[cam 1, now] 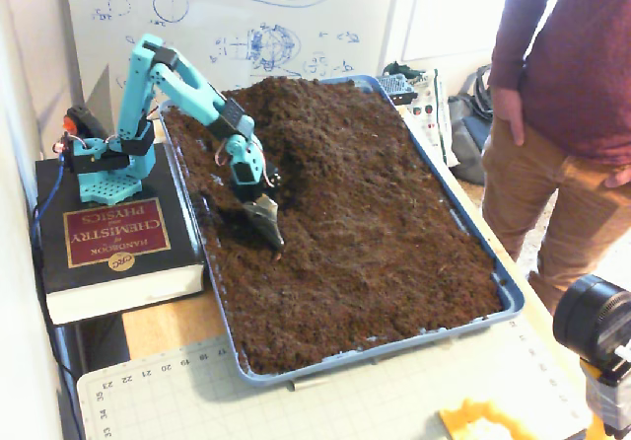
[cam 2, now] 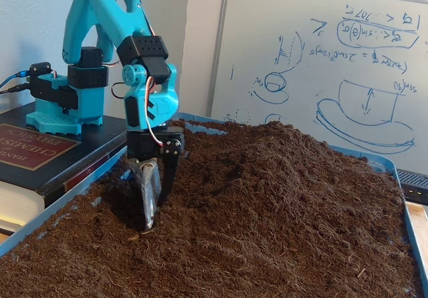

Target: Build a berm.

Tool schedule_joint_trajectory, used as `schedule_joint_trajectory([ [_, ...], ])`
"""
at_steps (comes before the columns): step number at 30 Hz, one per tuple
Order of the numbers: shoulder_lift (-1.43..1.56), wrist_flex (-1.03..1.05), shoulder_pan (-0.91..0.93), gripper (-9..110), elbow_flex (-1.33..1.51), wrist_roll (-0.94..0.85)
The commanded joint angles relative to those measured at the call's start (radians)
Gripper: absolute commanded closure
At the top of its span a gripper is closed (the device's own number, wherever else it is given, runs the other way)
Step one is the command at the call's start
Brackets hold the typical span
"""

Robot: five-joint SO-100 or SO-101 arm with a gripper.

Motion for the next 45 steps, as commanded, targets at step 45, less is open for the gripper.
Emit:
schedule_joint_trajectory([
  [45, -0.023, -0.009, -0.440, 101, -0.359, 0.333],
])
